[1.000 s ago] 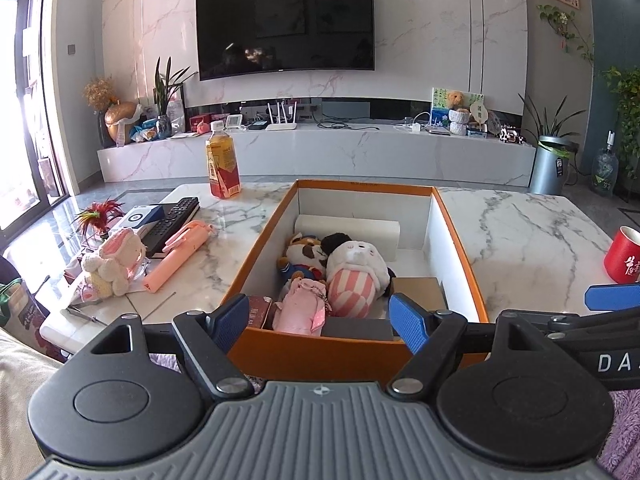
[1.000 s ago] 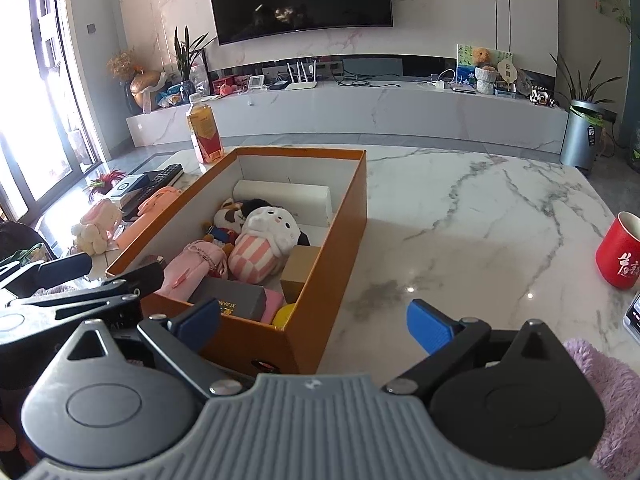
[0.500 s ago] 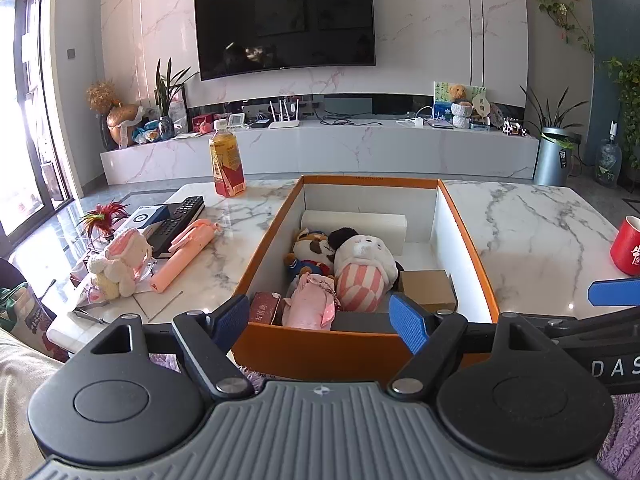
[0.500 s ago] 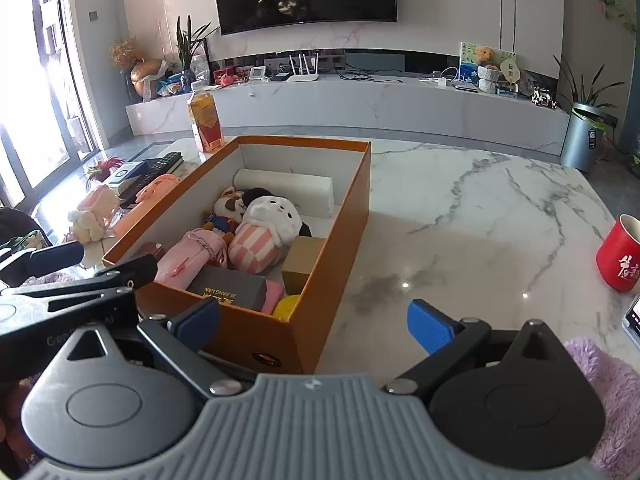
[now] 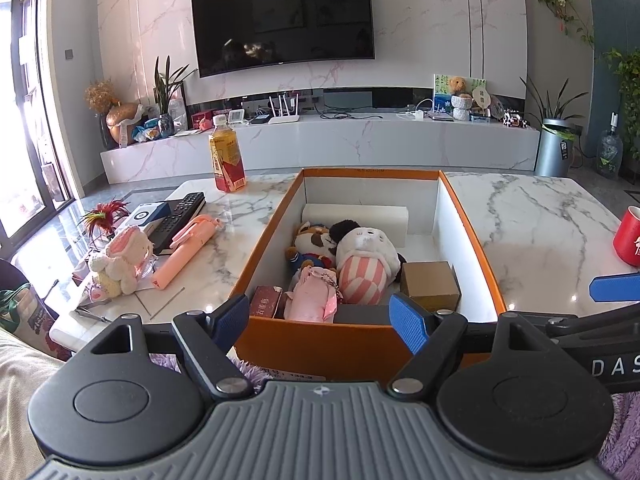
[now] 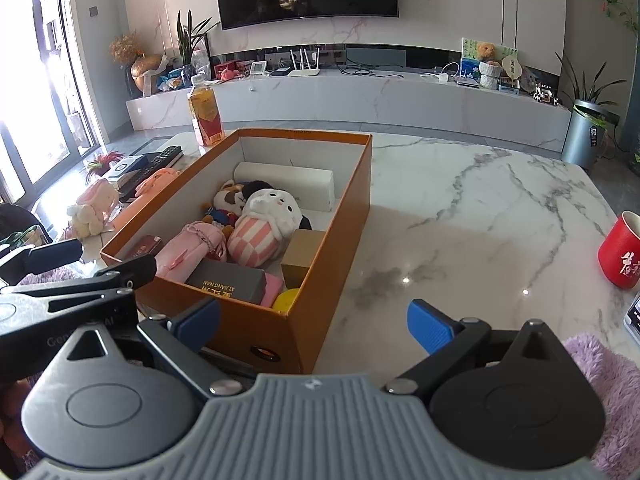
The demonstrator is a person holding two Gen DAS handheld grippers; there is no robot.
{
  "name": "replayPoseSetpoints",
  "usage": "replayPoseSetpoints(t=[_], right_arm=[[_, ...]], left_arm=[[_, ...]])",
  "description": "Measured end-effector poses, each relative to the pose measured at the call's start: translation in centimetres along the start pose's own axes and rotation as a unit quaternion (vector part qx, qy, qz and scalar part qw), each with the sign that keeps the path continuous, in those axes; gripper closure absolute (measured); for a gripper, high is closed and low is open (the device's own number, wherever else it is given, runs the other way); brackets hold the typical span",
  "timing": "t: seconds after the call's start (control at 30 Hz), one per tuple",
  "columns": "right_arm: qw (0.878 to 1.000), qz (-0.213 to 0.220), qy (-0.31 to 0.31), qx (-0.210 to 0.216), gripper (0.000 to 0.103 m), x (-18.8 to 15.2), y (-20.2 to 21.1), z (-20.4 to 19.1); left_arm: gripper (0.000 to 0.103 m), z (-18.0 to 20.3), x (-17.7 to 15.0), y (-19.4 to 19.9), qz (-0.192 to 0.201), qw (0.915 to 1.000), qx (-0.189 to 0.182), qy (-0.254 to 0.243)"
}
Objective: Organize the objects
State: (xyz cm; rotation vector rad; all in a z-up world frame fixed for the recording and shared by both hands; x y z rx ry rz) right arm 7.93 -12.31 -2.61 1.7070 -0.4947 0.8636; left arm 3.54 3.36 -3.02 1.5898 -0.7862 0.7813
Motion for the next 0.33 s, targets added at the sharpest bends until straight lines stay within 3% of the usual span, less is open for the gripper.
replayPoseSetpoints(t=[0.33], right_arm=[[1.0,-0.003,-0.001,0.0,0.003,-0.18,-0.12,0.02]], left_arm=[[0.012,-0.05,-0.14,-0.02,-0.001,1.0,0.001,0.0]])
Point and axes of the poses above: each gripper's, at about its wrist camera, not at the fingertips, and y roughly against the way its jaws point, z to its right, x to its top, the point moved 3 cm from there along -y, roughly the way its jaws point, and after that the axes turned 4 degrees about -y, right-handed, at the moved point
